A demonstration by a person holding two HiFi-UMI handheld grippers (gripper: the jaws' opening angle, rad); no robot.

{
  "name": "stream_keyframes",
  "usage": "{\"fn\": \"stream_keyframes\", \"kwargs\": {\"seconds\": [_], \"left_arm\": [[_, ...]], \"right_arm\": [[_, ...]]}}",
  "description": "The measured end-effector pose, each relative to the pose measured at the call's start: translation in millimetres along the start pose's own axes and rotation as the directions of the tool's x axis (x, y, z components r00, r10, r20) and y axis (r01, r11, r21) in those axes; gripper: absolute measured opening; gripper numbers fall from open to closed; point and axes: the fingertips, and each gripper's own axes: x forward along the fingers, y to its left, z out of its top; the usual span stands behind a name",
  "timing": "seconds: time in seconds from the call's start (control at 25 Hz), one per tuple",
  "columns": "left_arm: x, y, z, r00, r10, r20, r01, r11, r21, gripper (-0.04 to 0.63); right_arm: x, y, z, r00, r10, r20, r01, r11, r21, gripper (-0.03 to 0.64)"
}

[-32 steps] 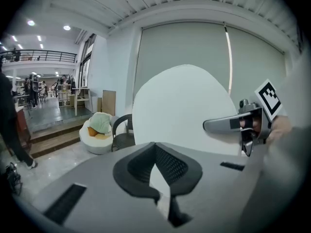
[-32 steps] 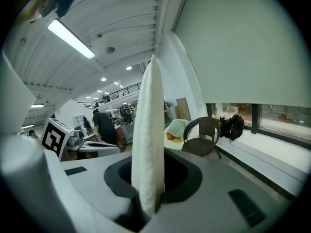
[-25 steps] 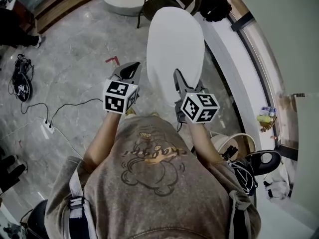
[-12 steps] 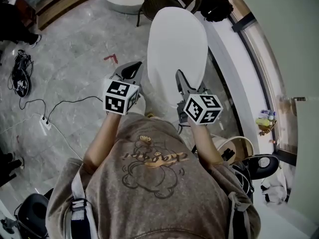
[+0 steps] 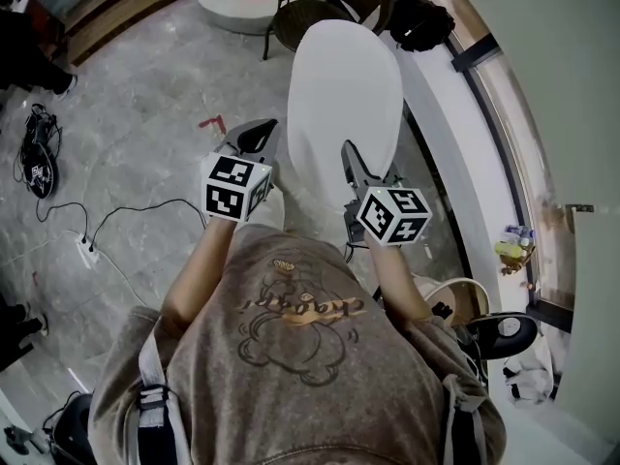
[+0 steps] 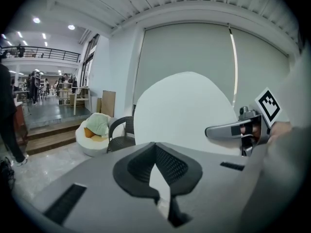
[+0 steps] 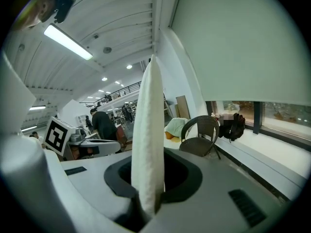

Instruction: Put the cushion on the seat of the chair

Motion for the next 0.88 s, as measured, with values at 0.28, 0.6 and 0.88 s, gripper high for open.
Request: {"fn": "stream_keyframes", "kwargs": {"seconds": [0.28, 0.6, 0.88], "left_arm": [[40.2, 27.9, 19.1, 1.0, -0.016, -0.014, 0.016, 1.0, 0.001, 0.003], [79.9, 58.0, 42.2, 0.999, -0.042, -0.032, 0.042, 0.999, -0.001, 0.003], [108.0, 87.8, 56.4, 0.997, -0.063, -0.052, 0.064, 0.998, 0.003, 0.003]], "right_arm": [[38.1, -18.5, 20.7, 1.0, -0.002, -0.005, 0.002, 1.0, 0.007, 0.072], [78.0, -37.2, 45.6, 1.0, -0.022, -0.016, 0.022, 1.0, 0.021, 0.072], [115.7, -49.1, 62.7, 0.999, -0.034, -0.022, 0.035, 0.999, 0.038, 0.072]]}}
